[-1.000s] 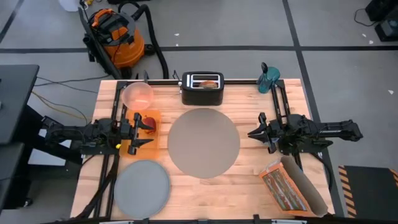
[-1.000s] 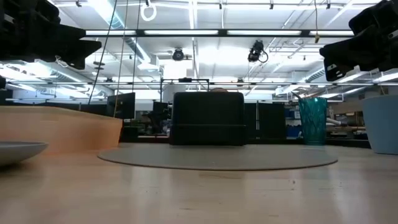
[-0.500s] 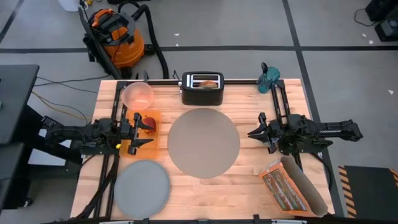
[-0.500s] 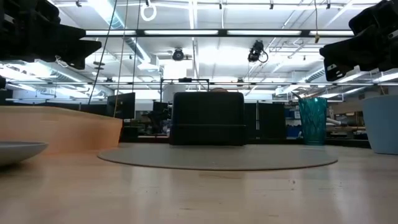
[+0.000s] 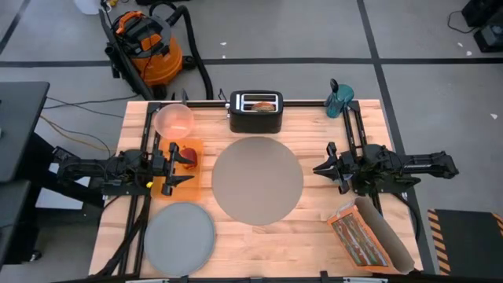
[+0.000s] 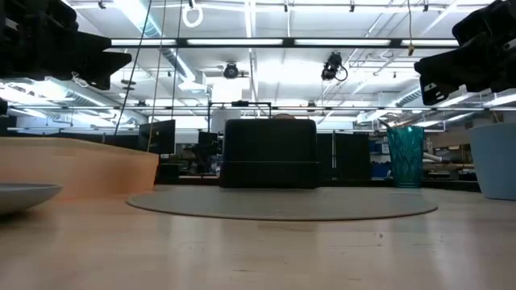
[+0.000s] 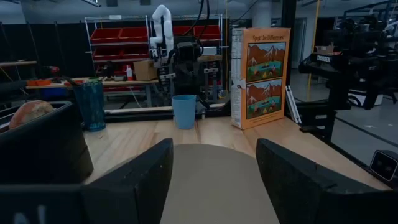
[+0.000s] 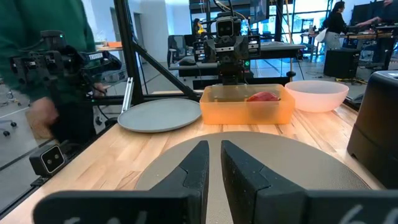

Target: Arrange a breakfast setting

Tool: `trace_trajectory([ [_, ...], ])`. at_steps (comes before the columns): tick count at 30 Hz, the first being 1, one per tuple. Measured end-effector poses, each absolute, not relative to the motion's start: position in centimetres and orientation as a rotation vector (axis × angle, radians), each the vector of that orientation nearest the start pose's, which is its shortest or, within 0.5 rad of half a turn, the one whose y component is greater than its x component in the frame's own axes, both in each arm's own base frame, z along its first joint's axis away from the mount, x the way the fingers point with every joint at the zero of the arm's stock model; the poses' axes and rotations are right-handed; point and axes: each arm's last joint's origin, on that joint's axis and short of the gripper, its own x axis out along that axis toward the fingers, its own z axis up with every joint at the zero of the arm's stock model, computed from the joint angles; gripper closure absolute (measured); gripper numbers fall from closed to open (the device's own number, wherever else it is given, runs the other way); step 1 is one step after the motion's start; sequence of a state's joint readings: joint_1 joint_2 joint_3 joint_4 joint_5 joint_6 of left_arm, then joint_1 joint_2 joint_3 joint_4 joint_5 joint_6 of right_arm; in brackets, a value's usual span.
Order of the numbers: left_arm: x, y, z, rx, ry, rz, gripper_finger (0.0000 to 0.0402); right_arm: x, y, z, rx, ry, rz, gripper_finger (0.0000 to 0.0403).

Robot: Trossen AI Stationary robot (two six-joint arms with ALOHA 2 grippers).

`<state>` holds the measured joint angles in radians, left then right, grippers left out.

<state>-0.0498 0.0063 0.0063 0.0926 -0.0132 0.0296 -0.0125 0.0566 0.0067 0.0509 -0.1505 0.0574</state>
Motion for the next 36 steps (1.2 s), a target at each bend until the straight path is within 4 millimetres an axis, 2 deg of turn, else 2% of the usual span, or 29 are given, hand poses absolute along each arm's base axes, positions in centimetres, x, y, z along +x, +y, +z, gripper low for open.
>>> trace_trajectory([
  [34, 9.72, -0.45, 17.41, 0.027, -0.093, -0.036, 0.0164, 10.05, 0.31, 16.63, 0.057, 0.003, 0.138, 0.0353],
  [36, 9.71, -0.45, 17.52, 0.065, -0.105, -0.033, 0.0164, 10.05, 0.31, 16.63, 0.057, 0.003, 0.138, 0.0353],
])
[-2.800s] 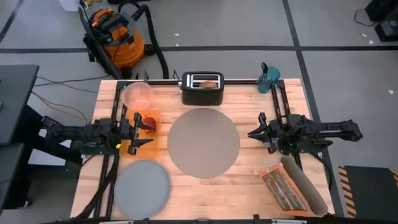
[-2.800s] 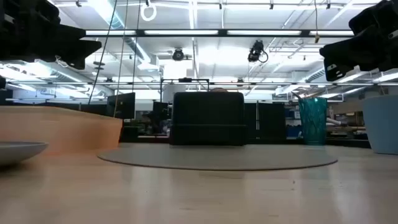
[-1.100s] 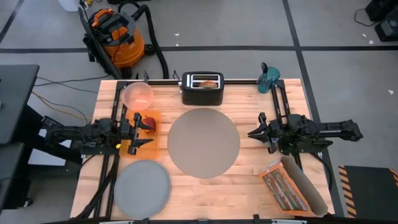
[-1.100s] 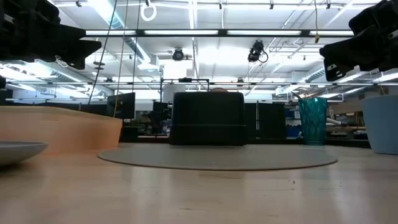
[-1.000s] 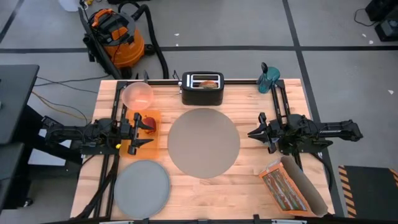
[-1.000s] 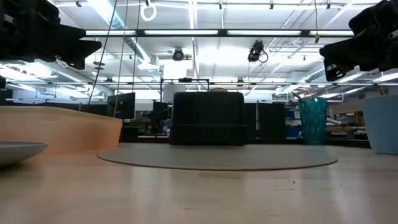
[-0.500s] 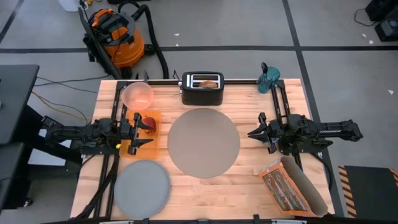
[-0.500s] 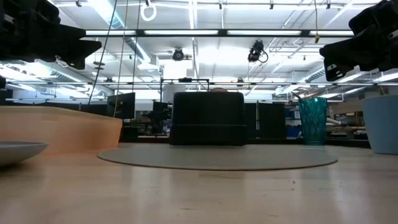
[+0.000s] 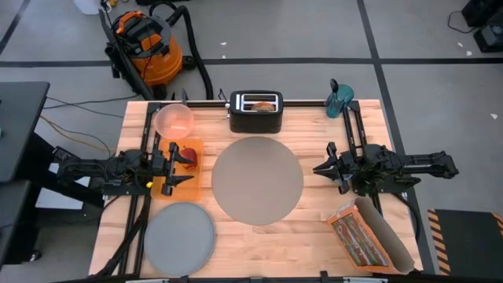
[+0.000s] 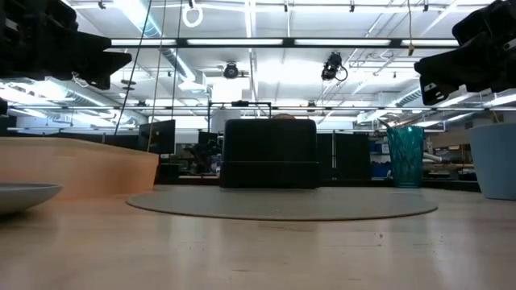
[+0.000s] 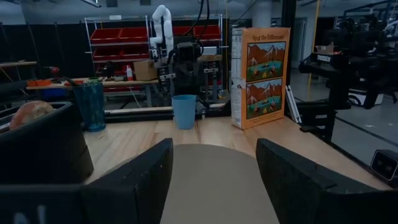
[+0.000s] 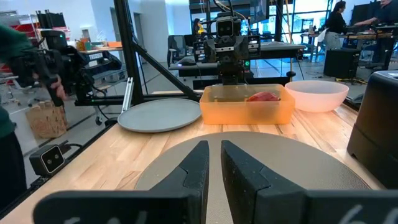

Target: Arrange a breakfast setting

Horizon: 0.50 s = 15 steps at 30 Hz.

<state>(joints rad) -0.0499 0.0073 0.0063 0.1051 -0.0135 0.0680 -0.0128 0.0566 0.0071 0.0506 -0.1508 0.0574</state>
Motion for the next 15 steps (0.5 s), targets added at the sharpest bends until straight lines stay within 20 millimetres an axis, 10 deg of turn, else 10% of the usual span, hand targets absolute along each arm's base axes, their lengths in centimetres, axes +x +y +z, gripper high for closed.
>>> trace_trajectory([
  [15, 8.8, -0.3, 20.8, -0.719, -0.433, -0.167, 0.0164, 10.1, 0.3, 16.7, 0.057, -0.004, 0.138, 0.0353],
])
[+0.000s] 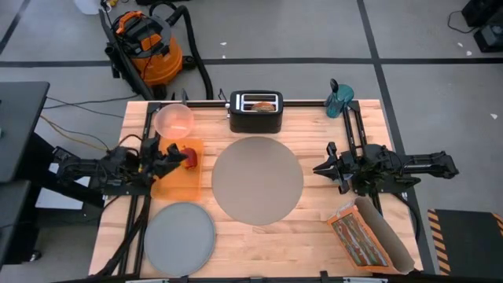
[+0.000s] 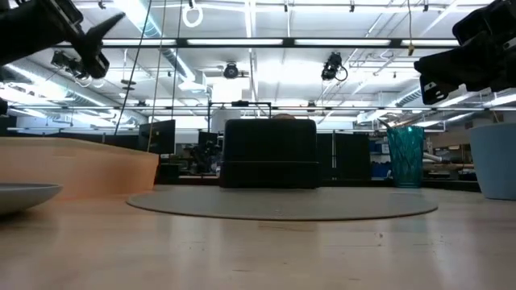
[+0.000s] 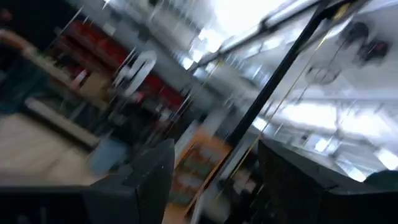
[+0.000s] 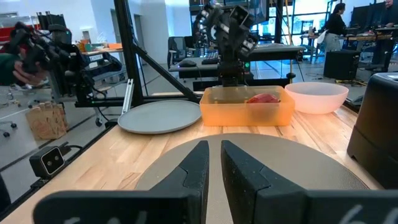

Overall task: Arrange a breakfast setting
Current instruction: Put the blue plate on the gray table mat

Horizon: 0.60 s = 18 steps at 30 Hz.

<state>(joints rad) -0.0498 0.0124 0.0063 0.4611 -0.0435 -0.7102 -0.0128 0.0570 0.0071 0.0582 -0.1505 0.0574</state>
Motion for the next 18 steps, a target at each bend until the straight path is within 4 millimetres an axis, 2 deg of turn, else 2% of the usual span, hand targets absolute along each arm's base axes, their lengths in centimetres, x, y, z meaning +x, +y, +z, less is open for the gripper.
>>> trace_trajectory([
  [8, 7.8, 0.1, 22.4, -0.783, -0.663, -0.132, 0.0164, 10.1, 0.3, 16.7, 0.057, -0.005, 0.138, 0.0353],
  [11, 7.7, 0.3, 22.7, -0.819, -0.729, -0.071, 0.0164, 10.1, 0.3, 16.7, 0.057, -0.005, 0.138, 0.0353],
  [15, 8.5, 0.4, 23.4, -0.847, -0.682, -0.01, 0.0164, 10.1, 0.3, 16.7, 0.057, -0.005, 0.138, 0.0353],
  [18, 10.0, 0.4, 24.6, -0.885, -0.609, 0.013, 0.0164, 10.1, 0.3, 16.7, 0.057, -0.004, 0.138, 0.0353],
])
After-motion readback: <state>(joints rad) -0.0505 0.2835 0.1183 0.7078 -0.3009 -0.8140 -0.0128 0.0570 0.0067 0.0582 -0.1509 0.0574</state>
